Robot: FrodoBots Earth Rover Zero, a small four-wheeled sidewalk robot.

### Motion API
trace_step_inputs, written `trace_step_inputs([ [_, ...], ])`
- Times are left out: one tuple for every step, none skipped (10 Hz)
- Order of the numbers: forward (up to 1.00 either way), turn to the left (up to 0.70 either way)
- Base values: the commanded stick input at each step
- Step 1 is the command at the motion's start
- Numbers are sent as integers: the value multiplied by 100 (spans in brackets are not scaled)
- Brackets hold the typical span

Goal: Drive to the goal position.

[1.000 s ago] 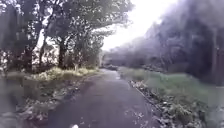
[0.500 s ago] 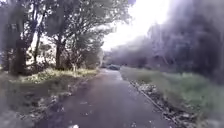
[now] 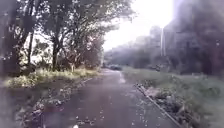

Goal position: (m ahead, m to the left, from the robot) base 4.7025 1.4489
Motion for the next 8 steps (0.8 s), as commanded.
trace_step_inputs([
  [85,0],
  [85,0],
  [85,0],
  [85,1],
  [85,0],
  [85,0],
  [85,0],
  [85,0],
])
